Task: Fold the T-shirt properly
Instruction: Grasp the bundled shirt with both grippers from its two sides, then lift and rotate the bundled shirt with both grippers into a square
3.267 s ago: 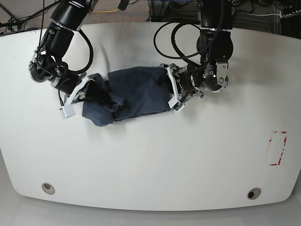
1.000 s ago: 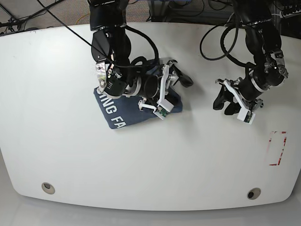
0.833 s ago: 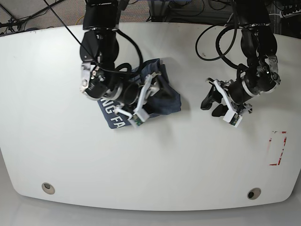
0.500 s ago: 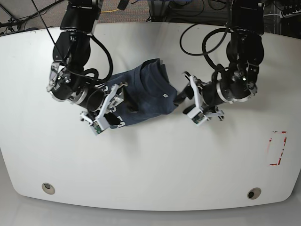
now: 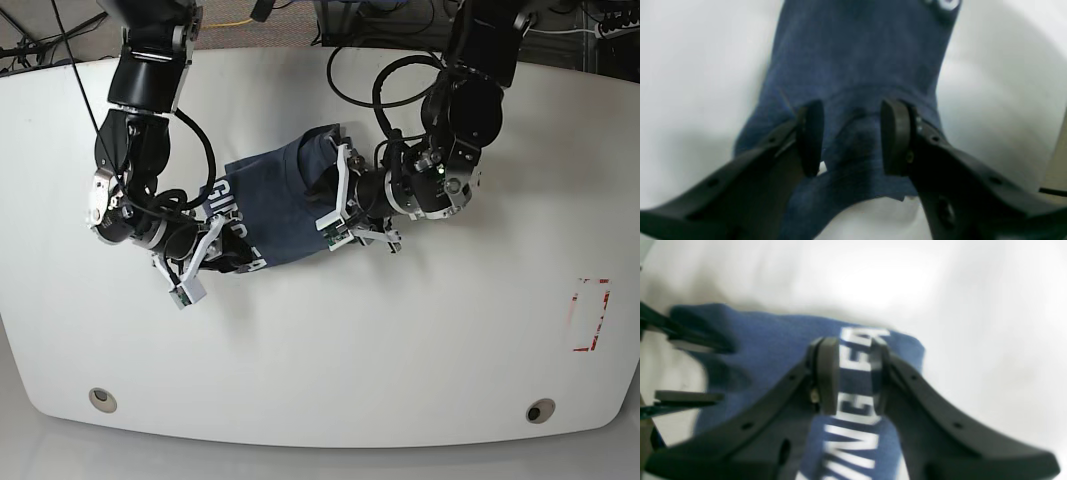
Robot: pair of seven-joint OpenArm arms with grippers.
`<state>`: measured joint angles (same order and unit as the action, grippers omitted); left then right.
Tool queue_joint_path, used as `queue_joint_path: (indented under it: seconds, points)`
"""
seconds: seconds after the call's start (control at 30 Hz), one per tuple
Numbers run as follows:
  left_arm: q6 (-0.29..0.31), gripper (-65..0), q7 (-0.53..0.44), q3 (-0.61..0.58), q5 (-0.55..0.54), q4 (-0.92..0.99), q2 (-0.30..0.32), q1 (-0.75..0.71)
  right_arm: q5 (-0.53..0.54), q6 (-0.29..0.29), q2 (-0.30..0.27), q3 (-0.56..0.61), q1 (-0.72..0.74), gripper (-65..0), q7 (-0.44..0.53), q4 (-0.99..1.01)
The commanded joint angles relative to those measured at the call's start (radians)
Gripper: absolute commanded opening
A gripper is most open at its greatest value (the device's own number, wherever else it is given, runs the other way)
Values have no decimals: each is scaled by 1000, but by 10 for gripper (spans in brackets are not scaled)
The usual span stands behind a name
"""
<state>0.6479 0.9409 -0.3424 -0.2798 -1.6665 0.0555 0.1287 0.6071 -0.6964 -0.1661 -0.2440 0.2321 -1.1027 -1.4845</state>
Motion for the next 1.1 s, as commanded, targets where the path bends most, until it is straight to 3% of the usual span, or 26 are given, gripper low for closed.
queue_joint_path:
  seconds: [0.0, 0.13, 0.3, 0.7, 0.87, 1.07]
  points:
    - [-3, -392, -15, 4, 18, 48, 2, 47, -42, -2, -14, 41, 42, -480, 54, 35]
    - [-3, -392, -39, 6, 20, 159, 31, 91, -148, -2, -19, 99, 39, -484, 148, 74]
    - [-3, -392, -208, -4, 21, 337, 53, 145, -249, -2, -19, 108, 16, -482, 201, 109]
    - [-1, -392, -340, -102, 21, 553, 65, 331, -260, -2, -42, 114, -102, -484, 247, 38]
    - [-1, -392, -340, -99, 18, 510, 70, 366, -270, -2, 13, 116, -214, -484, 243, -140]
    - [-3, -392, -334, 4, 15, 254, 123, 360, -260, -2, 59, 107, -247, -484, 164, -293]
